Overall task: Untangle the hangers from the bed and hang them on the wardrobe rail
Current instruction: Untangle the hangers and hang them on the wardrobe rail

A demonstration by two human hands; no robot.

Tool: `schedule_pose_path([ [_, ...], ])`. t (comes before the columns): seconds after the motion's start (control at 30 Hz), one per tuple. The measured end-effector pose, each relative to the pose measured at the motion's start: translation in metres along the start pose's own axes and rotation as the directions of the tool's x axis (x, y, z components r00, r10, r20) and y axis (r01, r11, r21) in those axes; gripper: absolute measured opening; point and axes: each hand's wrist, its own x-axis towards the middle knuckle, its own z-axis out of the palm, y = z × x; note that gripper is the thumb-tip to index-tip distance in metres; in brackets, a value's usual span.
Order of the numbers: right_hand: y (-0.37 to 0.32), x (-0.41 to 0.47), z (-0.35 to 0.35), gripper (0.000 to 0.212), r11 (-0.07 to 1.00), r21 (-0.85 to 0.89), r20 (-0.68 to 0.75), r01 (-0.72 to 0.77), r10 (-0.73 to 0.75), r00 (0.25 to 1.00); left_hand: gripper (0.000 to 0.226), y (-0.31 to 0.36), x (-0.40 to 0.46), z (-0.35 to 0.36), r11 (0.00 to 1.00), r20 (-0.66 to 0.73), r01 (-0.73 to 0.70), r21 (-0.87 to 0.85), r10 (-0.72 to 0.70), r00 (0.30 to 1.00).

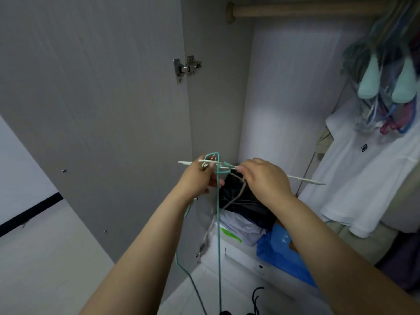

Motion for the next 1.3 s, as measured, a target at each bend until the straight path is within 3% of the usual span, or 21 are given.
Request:
schedule_pose_path([
  [0.17,-0.007,0.003,0.004,0.037,0.996,-0.086,-0.126,0.034,-0.045,0.991,0.008,-0.008,0.006,-0.002,0.968,-0.167,-0.116,0.224,0.156,0.974],
  [0.4,-0.012,0.012,0.007,0.039,0.966,-0.244,-0.229,0.082,-0.14,0.963,0.025,-0.01,0.009,-0.003,0.876,-0.276,-0.058,0.48,0.213,0.937],
  [0.53,-0.004,0.028,0.002,0.035,0.945,-0.311,-0.149,0.096,-0.149,0.978,0.02,-0.014,0.011,0.005,0.904,-0.159,-0.095,0.417,0.176,0.971],
  [0.7,0.028,0.047,-0.014,0.038,0.962,-0.273,0.022,0.015,-0.01,1.0,0.031,-0.02,0.019,-0.002,0.986,-0.016,-0.092,0.136,0.095,0.995],
  [0.77,0.049,0.055,-0.019,0.037,0.967,-0.221,0.113,-0.123,0.151,0.982,0.031,-0.023,0.025,-0.006,0.993,-0.026,-0.074,0.096,0.077,0.997],
  [0.87,0.078,0.067,-0.019,0.038,0.924,-0.075,0.313,-0.375,0.379,0.871,0.027,-0.021,0.036,-0.01,0.996,-0.189,-0.038,0.082,0.053,0.981],
  [0.9,0.086,0.07,-0.018,0.044,0.87,0.071,0.391,-0.487,0.425,0.816,0.024,-0.02,0.041,-0.011,0.998,-0.24,-0.032,0.05,0.043,0.97],
  [1.0,0.094,0.078,-0.02,0.05,0.521,0.467,0.55,-0.715,0.462,0.696,0.022,-0.019,0.054,-0.007,1.0,-0.297,0.001,-0.021,-0.007,0.955],
  [1.13,0.097,0.102,-0.031,0.042,0.375,0.671,0.397,-0.64,0.547,0.737,0.019,-0.01,0.079,0.002,0.996,-0.283,0.007,-0.094,-0.034,0.958],
  [1.3,0.108,0.171,-0.079,0.041,0.386,0.831,0.057,-0.401,0.658,0.751,0.021,0.03,0.11,0.015,0.976,-0.216,-0.054,-0.21,0.008,0.976],
])
